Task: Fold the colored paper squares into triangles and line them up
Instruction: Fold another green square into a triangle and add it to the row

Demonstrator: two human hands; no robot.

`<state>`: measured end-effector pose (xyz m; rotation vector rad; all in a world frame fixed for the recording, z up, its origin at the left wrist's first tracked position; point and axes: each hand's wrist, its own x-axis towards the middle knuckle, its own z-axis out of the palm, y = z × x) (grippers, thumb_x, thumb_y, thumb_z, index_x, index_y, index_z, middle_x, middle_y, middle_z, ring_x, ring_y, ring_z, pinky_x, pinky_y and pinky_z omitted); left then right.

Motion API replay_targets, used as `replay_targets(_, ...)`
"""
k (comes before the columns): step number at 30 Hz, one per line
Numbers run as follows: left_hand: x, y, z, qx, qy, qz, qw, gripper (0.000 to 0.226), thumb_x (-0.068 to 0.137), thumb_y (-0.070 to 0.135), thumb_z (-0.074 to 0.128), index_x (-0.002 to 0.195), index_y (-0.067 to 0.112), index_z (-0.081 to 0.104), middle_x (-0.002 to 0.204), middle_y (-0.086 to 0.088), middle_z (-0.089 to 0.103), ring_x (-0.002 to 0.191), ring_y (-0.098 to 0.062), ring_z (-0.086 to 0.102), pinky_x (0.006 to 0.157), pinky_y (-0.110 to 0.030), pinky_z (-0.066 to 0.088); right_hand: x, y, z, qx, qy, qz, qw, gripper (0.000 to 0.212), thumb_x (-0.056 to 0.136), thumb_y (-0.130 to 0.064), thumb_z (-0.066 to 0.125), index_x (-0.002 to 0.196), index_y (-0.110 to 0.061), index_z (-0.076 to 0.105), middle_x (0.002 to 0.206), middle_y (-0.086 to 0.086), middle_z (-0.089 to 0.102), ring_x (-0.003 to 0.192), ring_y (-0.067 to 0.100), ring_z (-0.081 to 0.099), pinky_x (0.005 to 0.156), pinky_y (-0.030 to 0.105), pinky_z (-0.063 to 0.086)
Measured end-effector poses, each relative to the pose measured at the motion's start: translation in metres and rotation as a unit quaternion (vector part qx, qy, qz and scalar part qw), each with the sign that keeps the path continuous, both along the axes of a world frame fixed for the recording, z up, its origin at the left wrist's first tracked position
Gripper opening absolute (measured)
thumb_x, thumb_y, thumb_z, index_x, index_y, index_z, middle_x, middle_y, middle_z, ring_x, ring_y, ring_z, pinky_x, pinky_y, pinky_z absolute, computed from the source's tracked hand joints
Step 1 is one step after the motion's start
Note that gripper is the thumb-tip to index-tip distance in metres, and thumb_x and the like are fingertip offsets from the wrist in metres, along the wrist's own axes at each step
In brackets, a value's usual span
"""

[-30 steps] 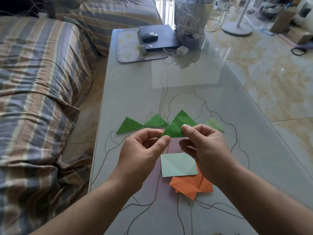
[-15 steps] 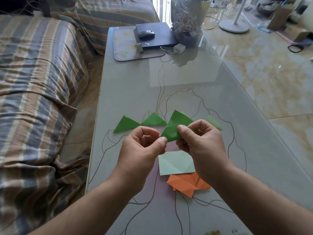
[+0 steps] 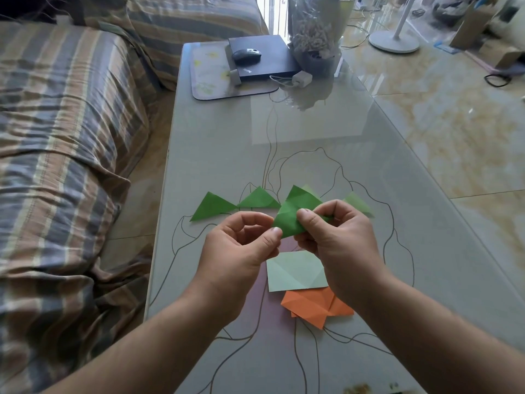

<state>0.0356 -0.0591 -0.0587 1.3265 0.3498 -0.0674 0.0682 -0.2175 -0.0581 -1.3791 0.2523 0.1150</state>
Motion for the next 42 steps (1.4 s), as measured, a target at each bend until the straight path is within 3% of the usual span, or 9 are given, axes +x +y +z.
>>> replay_targets(5, 0.0, 0.0, 0.003, 0.0, -0.003, -0.001, 1.0, 0.019, 0.086, -0.001, 0.076, 0.101, 0.011, 0.072, 0.094, -0.01, 0.079, 0.093, -0.025, 0.076, 0.086, -0.036, 0.062, -0.001, 0.0, 0.001, 0.001, 0.001, -0.009, 1.0, 0.015, 0.09, -0.006, 0.077, 0.093, -0.011, 0.063, 0.082, 0.012, 0.07, 0.07, 0.028, 0.072, 0.073, 0.041, 0.06)
replay_targets(10, 0.0, 0.002, 0.006, -0.005, -0.001, 0.0, 1.0, 0.02, 0.087, -0.001, 0.074, 0.102, 0.01, 0.071, 0.093, -0.008, 0.079, 0.093, -0.025, 0.076, 0.082, -0.031, 0.063, -0.003, 0.002, 0.005, -0.01, 0.0, -0.009, 1.0, 0.026, 0.09, -0.008, 0.077, 0.107, -0.017, 0.06, 0.098, 0.022, 0.068, 0.071, 0.027, 0.074, 0.072, 0.037, 0.061)
replay_targets(13, -0.001, 0.003, 0.006, -0.01, 0.004, -0.009, 1.0, 0.022, 0.09, -0.001, 0.071, 0.109, 0.012, 0.071, 0.1, -0.011, 0.078, 0.098, -0.03, 0.075, 0.085, -0.033, 0.062, -0.004, 0.003, 0.008, -0.01, -0.01, -0.007, 1.0, 0.033, 0.09, -0.008, 0.077, 0.113, -0.021, 0.058, 0.096, 0.021, 0.069, 0.071, 0.027, 0.074, 0.071, 0.036, 0.061)
replay_targets(19, -0.001, 0.004, 0.009, 0.018, -0.01, -0.017, 1.0, 0.017, 0.094, 0.006, 0.069, 0.107, 0.016, 0.073, 0.092, -0.006, 0.078, 0.081, -0.015, 0.07, 0.076, -0.029, 0.058, -0.007, 0.003, 0.01, -0.012, -0.014, 0.022, 1.0, 0.048, 0.089, -0.005, 0.077, 0.125, -0.031, 0.058, 0.09, 0.012, 0.074, 0.078, 0.029, 0.073, 0.075, 0.038, 0.063)
replay_targets(24, 0.004, 0.013, 0.01, 0.058, 0.007, -0.042, 0.997, 0.016, 0.093, 0.002, 0.07, 0.102, 0.014, 0.076, 0.073, 0.001, 0.071, 0.065, -0.012, 0.061, 0.066, -0.03, 0.054, 0.018, -0.023, 0.026, -0.039, 0.061, 0.122, 0.99, 0.055, 0.083, -0.009, 0.082, 0.128, -0.032, 0.062, 0.112, 0.014, 0.074, 0.1, 0.035, 0.076, 0.083, 0.044, 0.062)
replay_targets(27, 0.003, 0.015, 0.012, 0.105, 0.02, -0.1, 0.989, 0.015, 0.093, 0.003, 0.07, 0.1, 0.015, 0.077, 0.075, 0.0, 0.074, 0.064, -0.013, 0.061, 0.066, -0.031, 0.054, 0.023, -0.032, 0.033, -0.035, 0.085, 0.206, 0.974, 0.06, 0.076, -0.011, 0.083, 0.13, -0.025, 0.062, 0.109, 0.018, 0.076, 0.095, 0.034, 0.077, 0.075, 0.034, 0.062)
replay_targets(31, -0.001, 0.013, 0.016, 0.141, 0.007, -0.146, 0.979, 0.016, 0.093, 0.004, 0.071, 0.101, 0.017, 0.077, 0.079, 0.0, 0.076, 0.068, -0.005, 0.067, 0.064, -0.02, 0.054, 0.016, -0.026, 0.024, -0.07, 0.063, 0.254, 0.963, 0.052, 0.081, -0.003, 0.082, 0.126, -0.021, 0.064, 0.1, 0.024, 0.076, 0.093, 0.04, 0.076, 0.085, 0.046, 0.063)
replay_targets(36, -0.003, 0.012, 0.017, 0.101, 0.003, -0.101, 0.99, 0.029, 0.088, 0.005, 0.077, 0.11, 0.023, 0.073, 0.092, -0.015, 0.074, 0.075, -0.014, 0.069, 0.074, -0.025, 0.059, 0.017, -0.028, 0.025, -0.024, 0.01, 0.205, 0.978, 0.048, 0.067, -0.009, 0.084, 0.113, -0.012, 0.07, 0.082, 0.016, 0.074, 0.078, 0.032, 0.074, 0.07, 0.036, 0.061)
replay_targets(42, -0.003, 0.011, 0.02, 0.064, -0.019, -0.04, 0.997, 0.047, 0.074, 0.016, 0.083, 0.118, 0.022, 0.068, 0.095, -0.007, 0.079, 0.087, -0.017, 0.076, 0.08, -0.024, 0.06, 0.018, -0.032, 0.028, -0.028, -0.046, 0.191, 0.98, 0.043, 0.064, -0.012, 0.084, 0.105, -0.01, 0.07, 0.077, 0.01, 0.073, 0.074, 0.025, 0.072, 0.063, 0.03, 0.058)
